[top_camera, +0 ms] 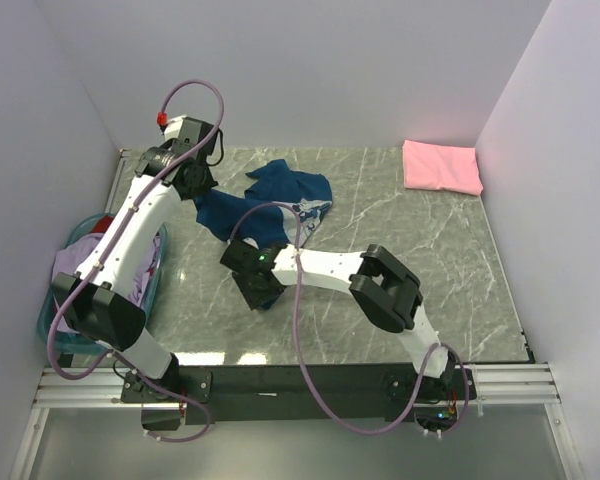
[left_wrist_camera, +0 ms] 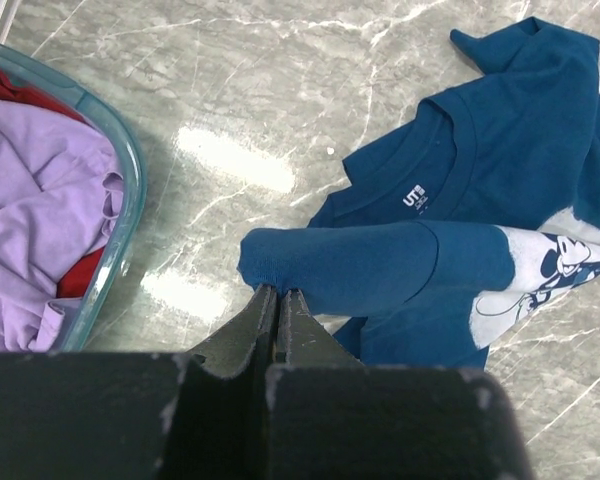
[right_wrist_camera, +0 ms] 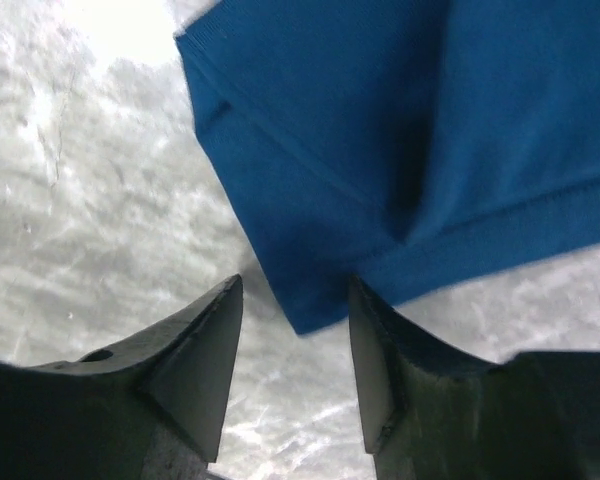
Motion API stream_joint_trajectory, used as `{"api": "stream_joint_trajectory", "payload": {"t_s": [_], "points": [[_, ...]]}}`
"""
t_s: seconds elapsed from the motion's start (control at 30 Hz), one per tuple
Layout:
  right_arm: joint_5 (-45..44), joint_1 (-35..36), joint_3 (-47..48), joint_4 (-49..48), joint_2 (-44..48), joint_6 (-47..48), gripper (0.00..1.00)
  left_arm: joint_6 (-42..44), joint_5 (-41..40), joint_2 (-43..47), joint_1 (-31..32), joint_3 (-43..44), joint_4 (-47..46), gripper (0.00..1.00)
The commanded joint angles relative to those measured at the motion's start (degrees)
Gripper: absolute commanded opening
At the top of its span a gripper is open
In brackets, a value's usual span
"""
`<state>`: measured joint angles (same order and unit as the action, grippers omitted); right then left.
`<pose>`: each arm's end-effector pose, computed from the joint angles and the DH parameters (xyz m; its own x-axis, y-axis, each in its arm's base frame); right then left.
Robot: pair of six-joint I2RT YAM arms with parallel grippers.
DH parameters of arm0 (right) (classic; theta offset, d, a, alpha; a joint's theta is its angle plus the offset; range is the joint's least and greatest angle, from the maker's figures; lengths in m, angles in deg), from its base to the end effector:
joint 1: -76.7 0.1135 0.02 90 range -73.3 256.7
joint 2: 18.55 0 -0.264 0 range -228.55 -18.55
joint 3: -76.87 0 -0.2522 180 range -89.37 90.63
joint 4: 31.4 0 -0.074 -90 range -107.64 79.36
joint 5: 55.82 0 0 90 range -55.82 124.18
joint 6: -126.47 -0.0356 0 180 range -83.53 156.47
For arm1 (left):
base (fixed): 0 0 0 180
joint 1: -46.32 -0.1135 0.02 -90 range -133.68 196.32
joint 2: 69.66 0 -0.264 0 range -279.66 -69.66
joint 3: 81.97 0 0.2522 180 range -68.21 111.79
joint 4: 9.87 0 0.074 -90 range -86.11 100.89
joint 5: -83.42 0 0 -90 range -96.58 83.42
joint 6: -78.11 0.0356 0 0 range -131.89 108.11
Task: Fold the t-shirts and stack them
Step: Flatten the tshirt out
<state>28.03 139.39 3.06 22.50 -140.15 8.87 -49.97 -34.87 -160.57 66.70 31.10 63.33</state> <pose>0.2053 0.3893 0.1690 -0.7816 -0.5097 -0.3595 -0.5686 0.8192 0.0749 0.3096 -0.0970 0.3907 -0.5906 -0.3600 -0.7222 -0.4281 0.8984 -0.0977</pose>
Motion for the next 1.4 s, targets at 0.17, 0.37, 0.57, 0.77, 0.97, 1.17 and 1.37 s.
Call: {"api": "stream_joint_trajectory", "payload": {"t_s": [0.17, 0.37, 0.57, 0.77, 0.97, 1.17, 1.37], "points": [[-4.7, 1.6, 6.5, 8.5, -4.3, 0.8, 0.23, 1.9, 2.0, 1.6, -2.4, -1.7, -3.6, 0.01], [-7.9, -5.1, -5.5, 7.0, 6.2, 0.3, 0.0, 3.5, 3.1, 0.5, -7.8, -1.2, -4.6, 0.01], [-7.7, -26.9, -24.3, 2.2, 26.6, 0.9, 0.0, 3.7, 6.8, -0.8, -12.4, -1.9, -5.7, 0.01], [-7.3, -43.1, -24.0, 1.1, 41.0, 3.1, 0.0, 1.9, 10.2, -0.8, -15.0, -2.3, -6.3, 0.01], [-11.3, -52.1, -12.1, 4.4, 48.9, 4.0, 0.0, 0.1, 11.5, 0.9, -19.5, 12.0, -1.3, 0.01], [-18.0, -53.4, -1.6, 5.8, 60.0, 7.1, 0.0, 2.2, 9.0, 11.5, -20.1, 24.0, -3.6, 0.0], [-17.9, -53.4, 0.0, 0.2, 75.0, 15.4, 0.0, 6.4, 9.5, 31.0, -20.0, 17.6, -15.6, 0.0]]}}
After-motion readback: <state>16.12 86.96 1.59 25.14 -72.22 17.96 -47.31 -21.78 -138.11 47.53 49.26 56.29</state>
